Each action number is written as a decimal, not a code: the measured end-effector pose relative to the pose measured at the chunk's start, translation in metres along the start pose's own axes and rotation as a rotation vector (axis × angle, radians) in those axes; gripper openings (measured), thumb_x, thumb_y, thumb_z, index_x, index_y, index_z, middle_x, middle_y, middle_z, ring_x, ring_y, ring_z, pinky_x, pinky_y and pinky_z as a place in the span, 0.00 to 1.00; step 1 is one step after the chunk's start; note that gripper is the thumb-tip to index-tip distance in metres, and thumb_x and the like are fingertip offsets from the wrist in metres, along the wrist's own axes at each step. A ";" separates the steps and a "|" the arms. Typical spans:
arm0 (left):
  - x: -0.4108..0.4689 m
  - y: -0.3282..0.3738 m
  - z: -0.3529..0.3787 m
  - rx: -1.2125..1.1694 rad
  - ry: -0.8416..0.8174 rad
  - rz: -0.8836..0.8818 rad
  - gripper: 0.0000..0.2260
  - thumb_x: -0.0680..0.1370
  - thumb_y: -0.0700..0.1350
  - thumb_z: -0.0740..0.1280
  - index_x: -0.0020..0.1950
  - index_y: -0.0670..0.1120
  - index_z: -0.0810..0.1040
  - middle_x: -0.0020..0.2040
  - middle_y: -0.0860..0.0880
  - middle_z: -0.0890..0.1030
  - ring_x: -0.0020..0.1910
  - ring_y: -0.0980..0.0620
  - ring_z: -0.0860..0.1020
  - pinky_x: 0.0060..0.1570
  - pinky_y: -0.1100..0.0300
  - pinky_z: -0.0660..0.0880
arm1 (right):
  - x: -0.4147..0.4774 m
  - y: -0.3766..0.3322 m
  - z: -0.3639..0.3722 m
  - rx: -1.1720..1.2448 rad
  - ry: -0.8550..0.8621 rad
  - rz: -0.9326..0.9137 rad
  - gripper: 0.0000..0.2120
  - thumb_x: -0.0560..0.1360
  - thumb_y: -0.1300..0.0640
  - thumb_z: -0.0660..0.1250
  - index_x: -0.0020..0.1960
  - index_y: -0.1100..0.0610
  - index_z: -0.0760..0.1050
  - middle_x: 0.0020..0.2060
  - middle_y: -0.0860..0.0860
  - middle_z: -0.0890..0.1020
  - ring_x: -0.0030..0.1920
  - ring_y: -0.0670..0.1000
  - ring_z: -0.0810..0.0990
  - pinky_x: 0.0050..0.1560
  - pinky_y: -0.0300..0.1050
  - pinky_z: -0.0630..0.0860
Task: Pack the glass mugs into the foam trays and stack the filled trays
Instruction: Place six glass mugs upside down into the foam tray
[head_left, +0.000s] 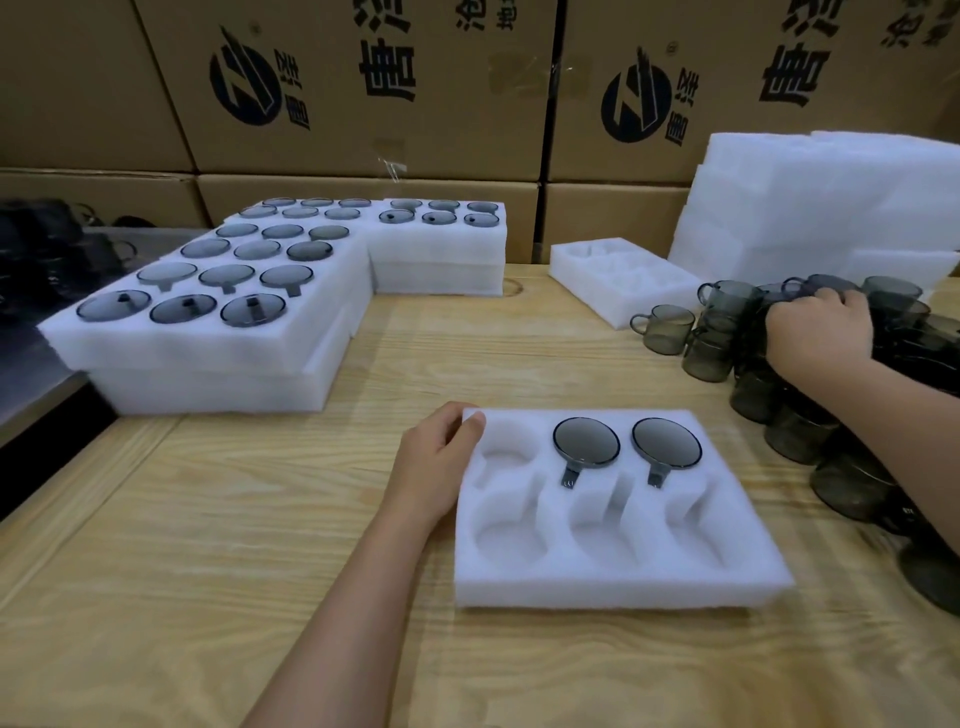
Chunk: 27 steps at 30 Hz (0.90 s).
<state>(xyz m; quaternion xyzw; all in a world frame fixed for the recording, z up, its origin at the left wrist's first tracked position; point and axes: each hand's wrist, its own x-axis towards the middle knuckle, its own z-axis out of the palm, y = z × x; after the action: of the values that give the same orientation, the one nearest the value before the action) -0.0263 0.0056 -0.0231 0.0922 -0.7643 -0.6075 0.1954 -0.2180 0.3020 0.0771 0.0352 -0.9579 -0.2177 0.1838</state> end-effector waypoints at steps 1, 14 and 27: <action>0.000 0.000 0.000 -0.004 -0.002 0.001 0.12 0.73 0.55 0.62 0.41 0.48 0.79 0.41 0.42 0.80 0.37 0.52 0.75 0.41 0.53 0.71 | -0.001 0.000 -0.003 0.025 0.011 0.016 0.07 0.73 0.62 0.63 0.36 0.56 0.72 0.36 0.54 0.73 0.50 0.57 0.73 0.58 0.49 0.66; 0.002 0.007 -0.005 -0.305 0.033 -0.039 0.09 0.70 0.46 0.67 0.50 0.50 0.81 0.46 0.47 0.82 0.47 0.50 0.79 0.50 0.53 0.75 | -0.074 -0.072 -0.118 1.110 0.078 -0.153 0.07 0.70 0.60 0.66 0.33 0.60 0.76 0.48 0.55 0.79 0.47 0.52 0.74 0.38 0.42 0.65; -0.001 0.019 -0.005 -0.418 -0.100 -0.006 0.22 0.76 0.59 0.57 0.59 0.47 0.79 0.56 0.46 0.82 0.59 0.45 0.78 0.59 0.47 0.71 | -0.114 -0.145 -0.139 1.263 -0.262 -0.388 0.06 0.70 0.52 0.71 0.41 0.53 0.76 0.39 0.45 0.79 0.38 0.40 0.74 0.29 0.32 0.66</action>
<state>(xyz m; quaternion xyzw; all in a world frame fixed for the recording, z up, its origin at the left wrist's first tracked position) -0.0210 0.0063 -0.0037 0.0214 -0.6303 -0.7572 0.1704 -0.0625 0.1321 0.0924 0.2805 -0.8920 0.3530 -0.0324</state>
